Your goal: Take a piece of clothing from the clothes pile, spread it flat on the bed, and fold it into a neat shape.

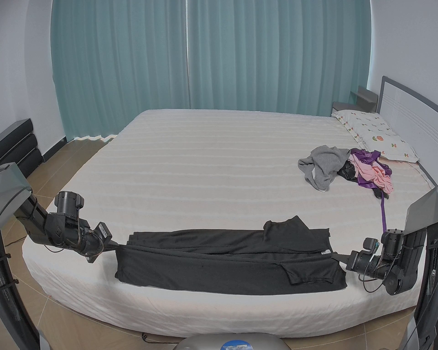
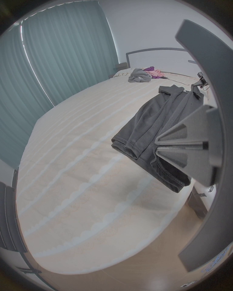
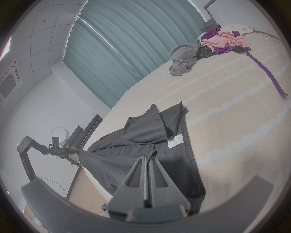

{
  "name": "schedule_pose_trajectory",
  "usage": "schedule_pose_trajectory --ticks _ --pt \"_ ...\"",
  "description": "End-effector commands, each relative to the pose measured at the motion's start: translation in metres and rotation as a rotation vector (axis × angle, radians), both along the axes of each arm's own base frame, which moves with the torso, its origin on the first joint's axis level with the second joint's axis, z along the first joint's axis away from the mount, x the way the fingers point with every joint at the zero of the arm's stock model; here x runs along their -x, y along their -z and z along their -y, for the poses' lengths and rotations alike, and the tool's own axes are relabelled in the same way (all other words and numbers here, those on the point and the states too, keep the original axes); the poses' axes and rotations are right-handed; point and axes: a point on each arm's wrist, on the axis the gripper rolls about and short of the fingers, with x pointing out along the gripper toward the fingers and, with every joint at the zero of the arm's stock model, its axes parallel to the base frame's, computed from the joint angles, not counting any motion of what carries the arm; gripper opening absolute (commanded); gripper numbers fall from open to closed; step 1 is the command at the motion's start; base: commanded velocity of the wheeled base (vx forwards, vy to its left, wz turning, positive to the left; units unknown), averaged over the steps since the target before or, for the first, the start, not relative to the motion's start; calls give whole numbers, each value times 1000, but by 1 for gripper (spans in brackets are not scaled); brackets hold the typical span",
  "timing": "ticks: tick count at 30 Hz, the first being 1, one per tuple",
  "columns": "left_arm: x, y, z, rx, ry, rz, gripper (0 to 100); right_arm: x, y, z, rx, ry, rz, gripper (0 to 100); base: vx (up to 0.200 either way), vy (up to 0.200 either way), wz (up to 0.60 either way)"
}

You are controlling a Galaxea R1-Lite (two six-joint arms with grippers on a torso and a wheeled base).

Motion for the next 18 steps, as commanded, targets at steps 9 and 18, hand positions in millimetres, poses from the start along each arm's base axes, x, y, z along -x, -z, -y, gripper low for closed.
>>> schedule_pose_trajectory --ticks 9,18 --pt "5 -15 -1 -120 27 -25 0 18 -14 -2 14 -59 25 0 0 0 0" --pt "19 -13 3 -176 144 -114 0 26 -27 5 23 -55 59 0 0 0 0"
